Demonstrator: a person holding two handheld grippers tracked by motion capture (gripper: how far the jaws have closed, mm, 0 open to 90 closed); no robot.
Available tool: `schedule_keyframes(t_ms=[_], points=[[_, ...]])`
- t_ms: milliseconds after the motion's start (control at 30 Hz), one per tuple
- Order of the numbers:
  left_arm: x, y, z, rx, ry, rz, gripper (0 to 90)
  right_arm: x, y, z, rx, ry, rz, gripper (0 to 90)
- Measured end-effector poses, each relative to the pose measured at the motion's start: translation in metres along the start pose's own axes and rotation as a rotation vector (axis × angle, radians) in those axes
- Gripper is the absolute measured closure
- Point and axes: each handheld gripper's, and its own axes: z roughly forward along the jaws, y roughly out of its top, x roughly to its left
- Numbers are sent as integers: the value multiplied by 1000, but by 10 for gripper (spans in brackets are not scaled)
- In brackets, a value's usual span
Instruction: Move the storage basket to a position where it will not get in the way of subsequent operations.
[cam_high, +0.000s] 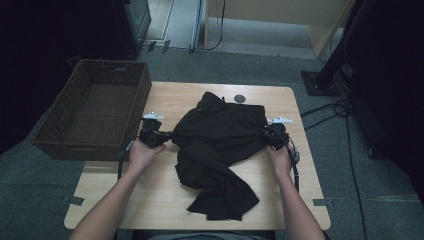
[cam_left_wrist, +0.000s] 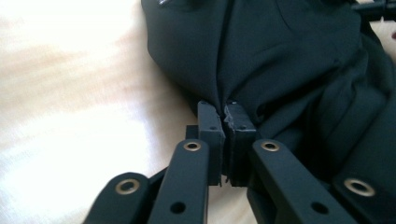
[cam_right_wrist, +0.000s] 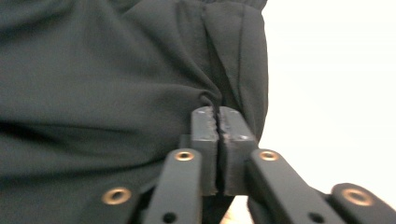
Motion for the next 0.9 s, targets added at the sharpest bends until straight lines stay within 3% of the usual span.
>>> schedule_keyframes(t_ms=[100, 133, 167, 200, 267, 433, 600, 700, 733, 800, 900], points=[[-2, -3, 0, -8, -14, -2, 777, 4, 3, -5, -29, 36, 31, 700], [-3, -2, 1, -8, -21, -2, 777, 4, 3, -5, -29, 36, 31, 700], [-5, -1, 1, -17, -34, 2, 729, 7, 5, -8, -44, 53, 23, 669], [-7, 3, 1, -16, -32, 11, 626, 17, 8, -14, -70, 78, 3, 648], [-8, 8, 0, -29, -43, 8, 577, 24, 10, -18, -86, 102, 0, 629], [-12, 23, 3, -72, -26, 26, 429, 45, 13, -23, -89, 176, -31, 601], [-13, 34, 15, -56, -29, 24, 410, 59, 7, -19, -51, 218, -60, 581], [-16, 33, 24, -41, -57, 15, 536, 68, -1, -21, -37, 248, -59, 586], [-17, 31, 29, -13, -64, 25, 536, 69, -3, -22, -35, 257, -65, 590], [-20, 26, 39, 39, -50, 39, 575, 74, -12, -24, -21, 264, -74, 589], [-21, 19, 46, 51, -18, 48, 620, 77, -25, -22, 16, 241, -112, 572]])
